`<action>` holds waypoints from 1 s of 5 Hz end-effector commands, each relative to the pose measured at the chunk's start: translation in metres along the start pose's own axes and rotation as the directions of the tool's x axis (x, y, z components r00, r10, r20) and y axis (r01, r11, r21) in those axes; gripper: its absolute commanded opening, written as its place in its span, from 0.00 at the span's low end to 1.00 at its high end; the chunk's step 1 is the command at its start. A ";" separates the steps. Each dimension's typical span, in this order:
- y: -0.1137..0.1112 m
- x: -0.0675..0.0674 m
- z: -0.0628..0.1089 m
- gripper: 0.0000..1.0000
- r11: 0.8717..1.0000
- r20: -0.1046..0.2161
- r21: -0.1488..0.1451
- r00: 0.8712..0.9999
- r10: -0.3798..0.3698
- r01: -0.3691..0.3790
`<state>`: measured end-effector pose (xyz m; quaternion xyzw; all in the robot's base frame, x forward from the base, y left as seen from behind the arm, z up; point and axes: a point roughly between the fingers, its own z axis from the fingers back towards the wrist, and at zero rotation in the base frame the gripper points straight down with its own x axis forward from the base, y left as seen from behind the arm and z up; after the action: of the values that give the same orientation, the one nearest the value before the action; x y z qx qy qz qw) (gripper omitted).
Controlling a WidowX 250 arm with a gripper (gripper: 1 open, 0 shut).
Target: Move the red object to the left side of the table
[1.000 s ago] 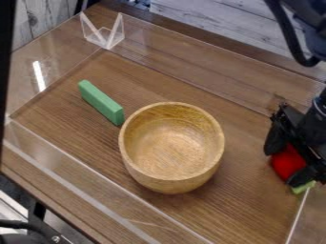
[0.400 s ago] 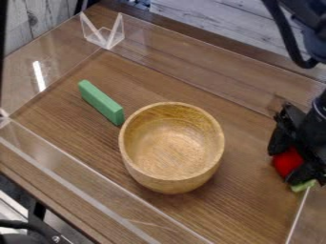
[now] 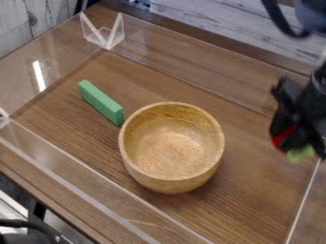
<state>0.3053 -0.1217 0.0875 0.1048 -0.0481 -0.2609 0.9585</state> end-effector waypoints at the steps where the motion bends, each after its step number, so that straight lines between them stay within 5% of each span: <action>1: 0.039 -0.004 0.025 0.00 0.999 0.070 0.014 0.997 0.040 -0.041; 3: 0.057 -0.007 0.022 0.00 1.000 0.076 -0.006 0.997 0.014 -0.014; 5: 0.053 -0.004 0.025 0.00 0.990 0.049 -0.011 0.989 0.140 -0.139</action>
<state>0.3173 -0.0768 0.1053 0.0930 -0.0474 -0.1988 0.9745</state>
